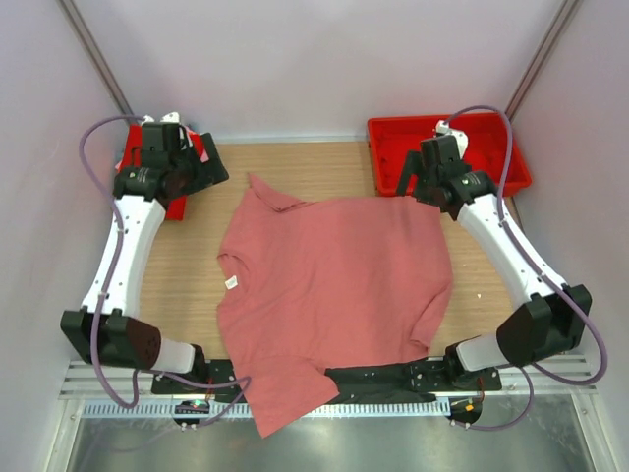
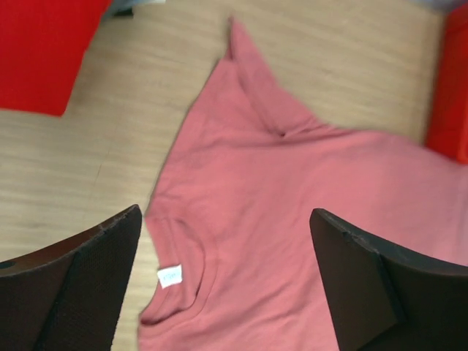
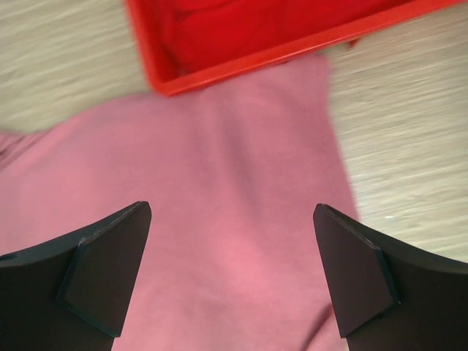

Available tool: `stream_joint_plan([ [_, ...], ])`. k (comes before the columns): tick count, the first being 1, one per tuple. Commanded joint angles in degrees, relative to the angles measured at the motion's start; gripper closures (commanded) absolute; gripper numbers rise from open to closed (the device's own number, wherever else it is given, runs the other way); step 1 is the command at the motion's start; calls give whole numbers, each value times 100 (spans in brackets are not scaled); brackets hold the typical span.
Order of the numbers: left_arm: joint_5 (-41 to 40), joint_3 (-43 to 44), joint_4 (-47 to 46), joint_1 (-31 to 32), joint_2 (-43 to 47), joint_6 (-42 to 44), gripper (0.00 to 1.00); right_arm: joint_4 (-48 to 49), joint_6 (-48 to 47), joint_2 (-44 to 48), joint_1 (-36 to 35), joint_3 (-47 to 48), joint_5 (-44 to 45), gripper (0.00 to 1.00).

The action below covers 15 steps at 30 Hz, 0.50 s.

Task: Fold and stack the t-shirts
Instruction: Flatten the tshirt out

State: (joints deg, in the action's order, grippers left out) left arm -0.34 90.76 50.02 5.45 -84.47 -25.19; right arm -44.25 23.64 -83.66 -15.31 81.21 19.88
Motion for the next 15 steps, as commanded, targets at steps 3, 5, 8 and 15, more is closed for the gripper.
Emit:
stream_joint_plan([
  [3, 192, -787, -826, 201, -253, -319, 17, 950, 352, 376, -928, -1069, -931, 0],
  [5, 349, -788, -1054, 368, -464, -433, 22, 1146, 431, 324, -1340, -1300, -1082, 0],
  [8, 745, -683, -1406, 535, -1009, -732, 24, 1427, 528, 218, -1623, -1695, -1276, 0],
  [15, 1150, -200, -2031, 685, -2239, -1532, 27, 1428, 361, 587, -1695, -2223, -1101, 0],
])
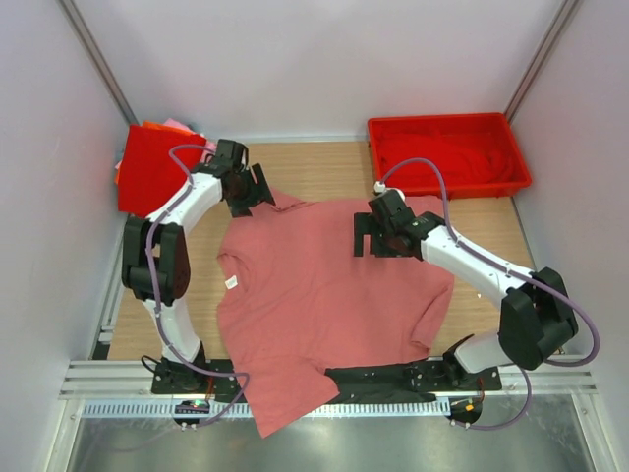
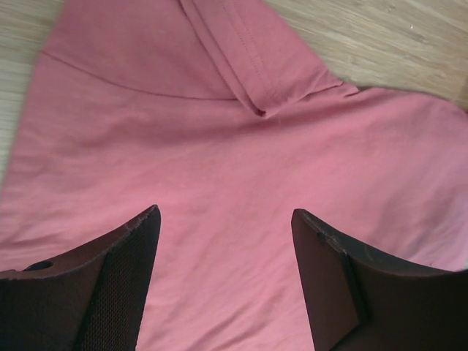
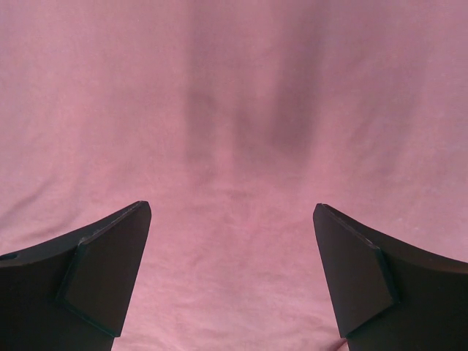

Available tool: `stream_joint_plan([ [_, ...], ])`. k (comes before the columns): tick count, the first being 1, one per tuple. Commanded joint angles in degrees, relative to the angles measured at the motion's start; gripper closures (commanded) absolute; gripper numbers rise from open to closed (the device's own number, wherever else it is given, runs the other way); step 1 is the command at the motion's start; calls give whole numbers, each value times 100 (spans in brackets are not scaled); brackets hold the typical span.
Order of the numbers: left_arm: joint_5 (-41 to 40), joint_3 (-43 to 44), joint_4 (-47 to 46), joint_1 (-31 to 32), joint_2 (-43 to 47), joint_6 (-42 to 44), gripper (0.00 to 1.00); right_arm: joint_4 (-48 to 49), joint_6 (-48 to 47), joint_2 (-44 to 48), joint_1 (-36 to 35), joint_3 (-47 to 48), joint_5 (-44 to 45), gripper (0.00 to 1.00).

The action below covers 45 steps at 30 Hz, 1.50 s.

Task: Fold and stack the t-shirts
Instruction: Flatten the tshirt out

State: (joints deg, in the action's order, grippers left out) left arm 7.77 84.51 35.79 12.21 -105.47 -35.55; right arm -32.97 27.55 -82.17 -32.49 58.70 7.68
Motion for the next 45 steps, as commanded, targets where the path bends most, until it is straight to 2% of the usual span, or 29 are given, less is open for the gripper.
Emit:
stream_joint_plan([
  [1, 365, 487, -678, 27, -367, -575, 28, 135, -126, 491, 23, 45, 293, 0],
  [4, 357, 715, -801, 133, -719, -786, 28, -164, -259, 684, 23, 151, 427, 0],
  [6, 278, 856, -828, 229, -1027, -953, 33, -288, -329, 834, 23, 168, 462, 0],
  [12, 120, 1181, -942, 414, -1660, -1217, 38, -306, -408, 1168, 32, -68, 524, 0],
  [21, -144, 1296, -942, 520, -1837, -1323, 44, -306, -584, 1160, 32, -139, 629, 0],
  [27, -153, 1463, -890, 528, -2083, -1340, 54, -306, -690, 1159, 76, -209, 735, 0],
  [33, -65, 1665, -819, 520, -2276, -1323, 71, -298, -699, 1168, 76, -262, 735, 0],
  [36, -39, 1735, -776, 520, -2285, -1288, 88, -271, -707, 1168, 76, -271, 743, 0],
  [37, -47, 1762, -767, 528, -2276, -1270, 99, -271, -707, 1177, 85, -280, 743, 0],
  [38, -82, 1805, -732, 520, -2267, -1253, 100, -271, -699, 1177, 85, -280, 752, 0],
  [41, -319, 2279, -451, 528, -2337, -1051, 100, -263, -707, 1186, 85, -289, 743, 0],
  [44, -408, 3682, 521, 537, -2959, -673, 98, -245, -699, 1168, 94, -297, 743, 0],
  [45, -390, 4252, 769, 537, -3475, -586, 96, -236, -707, 1168, 85, -297, 735, 0],
])
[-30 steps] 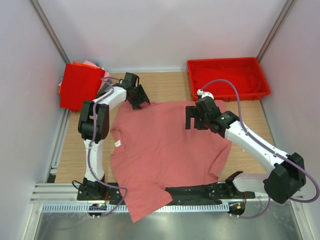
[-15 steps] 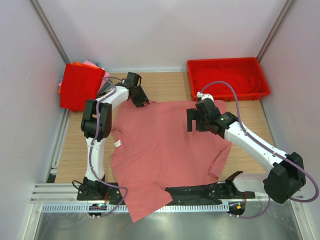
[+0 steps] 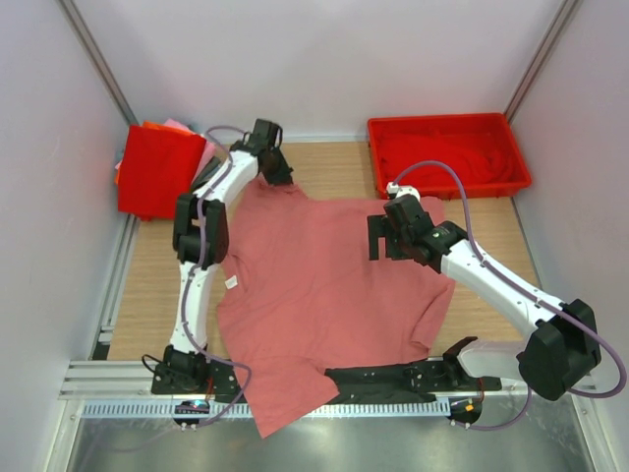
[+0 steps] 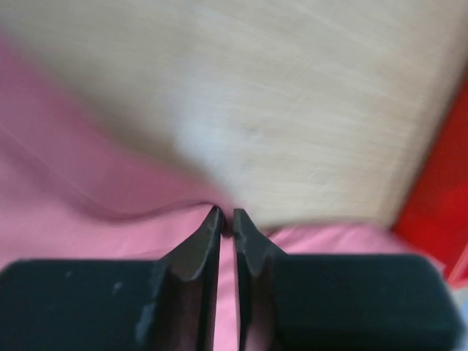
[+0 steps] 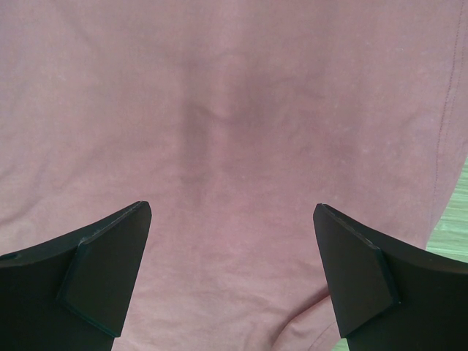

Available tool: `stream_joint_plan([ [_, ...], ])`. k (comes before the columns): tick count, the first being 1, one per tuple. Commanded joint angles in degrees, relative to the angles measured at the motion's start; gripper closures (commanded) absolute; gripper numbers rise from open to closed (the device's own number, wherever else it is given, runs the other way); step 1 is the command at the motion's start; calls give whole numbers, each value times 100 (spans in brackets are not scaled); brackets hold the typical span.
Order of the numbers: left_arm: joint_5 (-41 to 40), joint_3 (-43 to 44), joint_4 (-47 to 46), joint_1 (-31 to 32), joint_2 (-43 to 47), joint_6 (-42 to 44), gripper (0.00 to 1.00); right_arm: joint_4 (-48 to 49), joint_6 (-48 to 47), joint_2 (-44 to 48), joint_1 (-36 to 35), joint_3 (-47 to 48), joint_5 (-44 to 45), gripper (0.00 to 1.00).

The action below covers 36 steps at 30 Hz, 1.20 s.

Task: Fold and stack the t-shirts
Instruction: Flatten the tshirt out, then fold the tshirt

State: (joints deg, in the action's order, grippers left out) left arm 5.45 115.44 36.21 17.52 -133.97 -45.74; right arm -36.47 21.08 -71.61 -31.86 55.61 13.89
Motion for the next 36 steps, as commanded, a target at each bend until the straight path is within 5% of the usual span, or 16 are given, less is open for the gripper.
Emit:
stream_joint_plan([
  [1, -141, 2218, 982, 6, -987, 625, 86, 122, -69, 86, 22, 2, 123, 0],
  [2, -124, 2846, 1211, -3, -1304, 679, 82, 131, -52, 78, 22, 2, 123, 0],
  [6, 568, 3619, 1058, -160, -2001, 619, 34, 114, -60, 16, 30, 11, 114, 0],
  [7, 623, 3409, 951, -170, -1775, 601, 1, 114, -60, 16, 13, 2, 123, 0],
  [14, -105, 1563, 1002, 23, 472, 1110, 0, 228, -25, 51, 22, 10, -44, 0],
  [23, -1081, -2961, 1073, 401, 4156, 1225, 0, -438, 817, 613, 13, 55, 68, 0],
  [28, -1327, -5342, 1441, 1524, 6433, 550, 0, -739, 1713, 1307, 13, -445, 342, 0],
  [36, -1442, -7210, 2549, 4029, 8842, -2121, 2, -1634, 2356, 2468, -5, -588, 1194, 0],
])
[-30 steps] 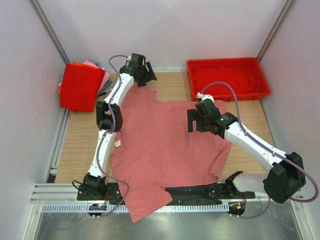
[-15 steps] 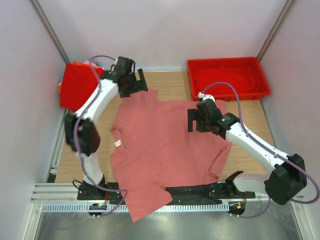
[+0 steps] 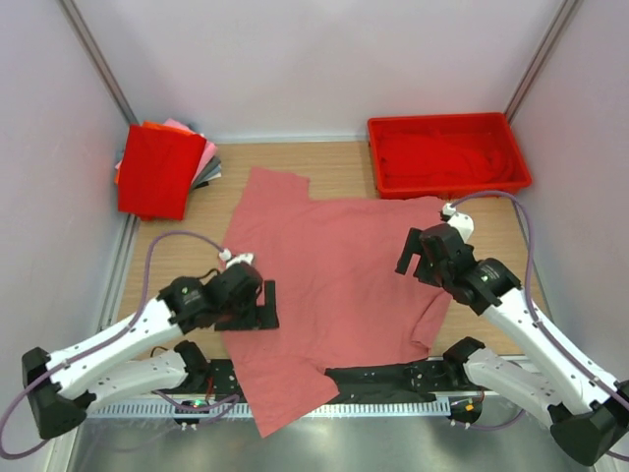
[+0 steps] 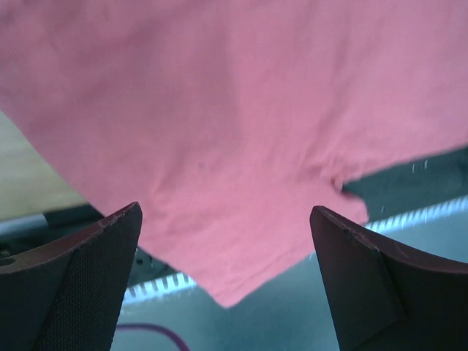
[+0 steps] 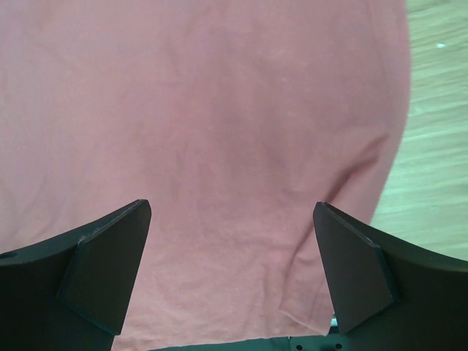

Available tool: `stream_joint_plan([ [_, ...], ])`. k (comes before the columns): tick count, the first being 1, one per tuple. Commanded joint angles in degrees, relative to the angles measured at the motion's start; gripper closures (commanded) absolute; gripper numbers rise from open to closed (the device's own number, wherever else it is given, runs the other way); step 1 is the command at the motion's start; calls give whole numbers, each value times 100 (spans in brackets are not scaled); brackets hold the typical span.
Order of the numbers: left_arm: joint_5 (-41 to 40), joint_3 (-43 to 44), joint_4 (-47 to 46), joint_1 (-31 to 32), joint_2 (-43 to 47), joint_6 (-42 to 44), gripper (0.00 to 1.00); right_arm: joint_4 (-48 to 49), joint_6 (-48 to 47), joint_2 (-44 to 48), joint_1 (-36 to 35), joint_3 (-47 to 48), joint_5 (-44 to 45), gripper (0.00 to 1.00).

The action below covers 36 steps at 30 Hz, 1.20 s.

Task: Fold and stack the t-shirts
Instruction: Fold the tshirt

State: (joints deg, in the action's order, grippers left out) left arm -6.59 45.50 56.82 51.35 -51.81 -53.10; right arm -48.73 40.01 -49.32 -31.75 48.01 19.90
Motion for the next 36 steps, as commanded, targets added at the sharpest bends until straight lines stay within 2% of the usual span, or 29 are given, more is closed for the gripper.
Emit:
stream_joint_plan([
  [1, -264, -312, 575, 857, 785, -1605, 4, -531, 507, 256, -16, 322, 664, 0],
  [2, -290, -365, 776, 1268, 1004, -1842, 6, -732, 517, 256, -16, 384, 690, 0],
  [4, -317, -541, 979, 1657, 1120, -2405, 11, -892, 455, 195, -16, 507, 595, 0],
  [9, -141, -1042, 700, 2922, 840, -3195, 18, -1235, -27, -532, -24, 832, -539, 0],
  [11, -184, -1095, 359, 3562, 673, -3460, 18, -1454, -125, -640, -16, 1034, -540, 0],
  [17, -264, -981, -240, 4855, -179, -4094, 18, -1947, -134, -693, -16, 1562, -101, 0],
  [21, -133, -1025, -830, 5393, -838, -4366, 20, -2009, 7, -605, -16, 1510, -127, 0],
  [25, -71, -832, -848, 5728, -1585, -4419, 21, -2035, 121, -465, -16, 1335, -232, 0],
  [27, -62, -779, -856, 5798, -1911, -4437, 25, -2053, 165, -395, -16, 1281, -276, 0],
  [32, 70, -884, -1409, 5991, -2333, -4560, 46, -2088, 191, -306, -16, 1150, -381, 0],
  [33, 79, -937, -1567, 6000, -2481, -4560, 59, -2079, 191, -298, -16, 1106, -477, 0],
  [34, 96, -1033, -1821, 6018, -2544, -4551, 68, -1992, 174, -297, -16, 949, -583, 0],
  [36, 79, -1069, -1929, 6018, -2676, -4516, 96, -1851, 104, -359, -16, 729, -1003, 0],
])
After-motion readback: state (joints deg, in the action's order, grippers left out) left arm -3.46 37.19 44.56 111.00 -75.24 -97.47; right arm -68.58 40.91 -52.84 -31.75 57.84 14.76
